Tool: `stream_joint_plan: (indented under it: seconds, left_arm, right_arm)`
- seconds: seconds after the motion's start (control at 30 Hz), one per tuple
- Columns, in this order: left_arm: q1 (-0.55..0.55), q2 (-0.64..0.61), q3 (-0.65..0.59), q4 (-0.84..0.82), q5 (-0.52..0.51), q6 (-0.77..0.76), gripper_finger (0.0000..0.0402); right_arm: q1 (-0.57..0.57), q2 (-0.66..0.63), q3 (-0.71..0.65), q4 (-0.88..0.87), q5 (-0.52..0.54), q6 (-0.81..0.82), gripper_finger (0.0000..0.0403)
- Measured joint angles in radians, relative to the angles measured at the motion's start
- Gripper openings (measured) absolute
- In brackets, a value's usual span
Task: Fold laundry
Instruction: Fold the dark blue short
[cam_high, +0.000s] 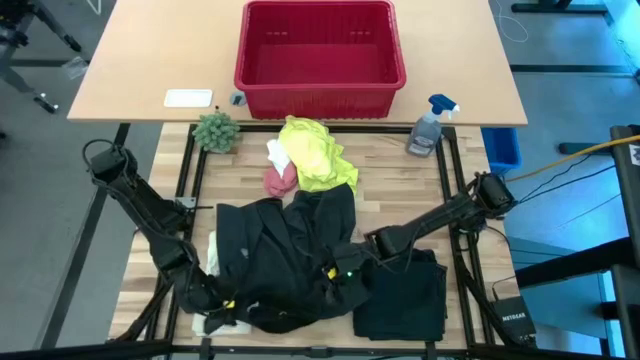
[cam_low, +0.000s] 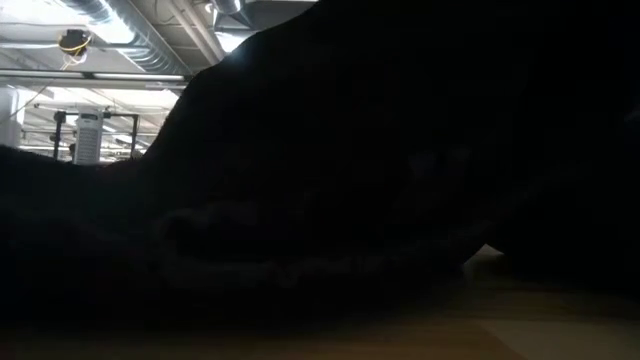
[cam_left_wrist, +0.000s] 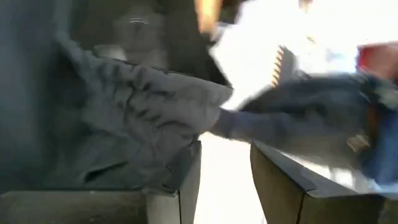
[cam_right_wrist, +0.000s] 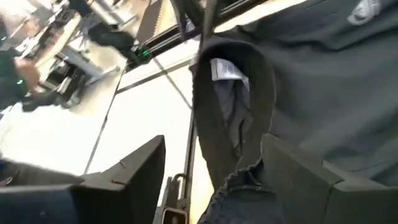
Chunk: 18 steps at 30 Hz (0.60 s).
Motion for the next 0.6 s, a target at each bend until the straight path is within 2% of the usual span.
stream_joint_plan:
  seconds: [0.17,0.27,0.33,0.4,0.5,0.6]
  left_arm:
    - [-0.101,-0.012,0.001,0.033,-0.519,-0.013,0.0094]
    - [-0.126,-0.004,0.001,-0.028,-0.754,-0.057,0.0074]
    - [-0.105,0.004,0.001,-0.072,-0.832,-0.098,0.006]
    - [-0.052,0.014,0.001,-0.135,-0.761,-0.144,0.0044]
    - [0.036,0.055,0.0,-0.187,-0.525,-0.141,0.0016]
    - [0.093,0.095,0.0,-0.171,-0.347,-0.095,0.0004]
  right_arm:
    - [0.042,0.0,0.0,-0.016,0.092,-0.005,0.0228]
    - [0.059,0.0,0.0,-0.023,0.124,-0.008,0.0214]
    - [0.066,0.0,0.0,-0.043,0.151,-0.007,0.0206]
    - [0.064,0.0,0.0,-0.064,0.17,0.01,0.0198]
    - [0.062,0.0,0.0,-0.088,0.176,0.016,0.0187]
    - [0.06,0.0,0.0,-0.105,0.177,0.017,0.0178]
